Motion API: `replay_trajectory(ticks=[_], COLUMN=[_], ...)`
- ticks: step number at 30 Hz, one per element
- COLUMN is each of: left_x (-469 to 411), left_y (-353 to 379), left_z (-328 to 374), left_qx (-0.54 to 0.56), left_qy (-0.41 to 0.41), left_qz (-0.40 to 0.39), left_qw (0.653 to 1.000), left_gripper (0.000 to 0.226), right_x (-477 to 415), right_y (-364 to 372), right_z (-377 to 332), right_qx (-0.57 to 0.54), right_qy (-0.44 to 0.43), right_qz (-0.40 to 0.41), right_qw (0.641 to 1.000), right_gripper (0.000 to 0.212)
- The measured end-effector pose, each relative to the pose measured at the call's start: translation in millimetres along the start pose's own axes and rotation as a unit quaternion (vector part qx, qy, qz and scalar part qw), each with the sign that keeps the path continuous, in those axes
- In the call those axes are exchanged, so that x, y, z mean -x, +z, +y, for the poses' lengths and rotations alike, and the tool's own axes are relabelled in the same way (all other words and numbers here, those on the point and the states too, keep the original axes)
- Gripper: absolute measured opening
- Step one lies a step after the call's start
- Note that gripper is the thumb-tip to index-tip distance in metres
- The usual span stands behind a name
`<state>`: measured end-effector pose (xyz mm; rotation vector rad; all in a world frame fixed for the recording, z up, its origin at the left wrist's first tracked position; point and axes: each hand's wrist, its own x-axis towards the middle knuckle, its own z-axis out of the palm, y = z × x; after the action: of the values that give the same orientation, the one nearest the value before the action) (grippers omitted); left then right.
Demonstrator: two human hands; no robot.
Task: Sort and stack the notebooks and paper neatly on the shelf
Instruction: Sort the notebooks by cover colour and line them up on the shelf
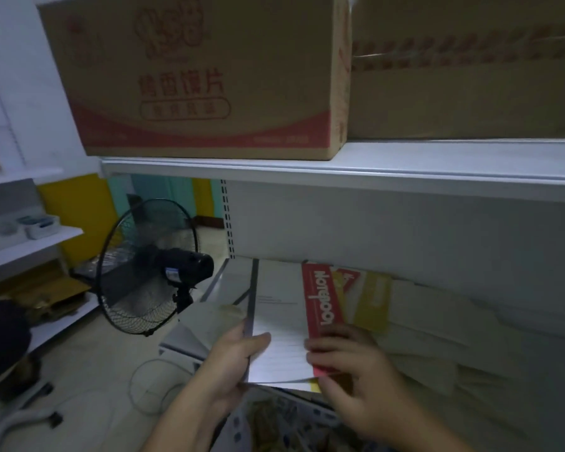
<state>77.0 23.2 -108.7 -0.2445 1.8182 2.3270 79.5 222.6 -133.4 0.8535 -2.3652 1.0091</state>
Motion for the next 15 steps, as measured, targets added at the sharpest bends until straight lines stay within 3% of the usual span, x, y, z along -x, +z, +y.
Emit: replay_trajectory(ticks=[6, 10, 13, 15], left_x=[10, 18, 19, 17], left_y=[-49, -67, -75, -80], left_z=[3, 10, 12, 12], left_qx=[0.052, 0.067, 0.066, 0.072], left_qy=[0.064, 0.08, 0.077, 0.073], left_qz=[0.064, 0.054, 0.058, 0.065], left_qw=[0.995, 0.993, 0.993, 0.993], left_gripper=[0.029, 0.034, 0.035, 0.035], right_x=[-47, -77, -78, -76], right_y=[2, 14, 22, 21], right_z=[-7, 0, 4, 4], right_qx=[0.118, 0.182, 0.178, 0.206], right_qy=[0.078, 0.209, 0.22, 0.209], right_qz=[-0.04, -0.198, -0.188, -0.168], right_qw=[0.989, 0.94, 0.941, 0.941], right_gripper=[0.047, 0.069, 0.034, 0.025])
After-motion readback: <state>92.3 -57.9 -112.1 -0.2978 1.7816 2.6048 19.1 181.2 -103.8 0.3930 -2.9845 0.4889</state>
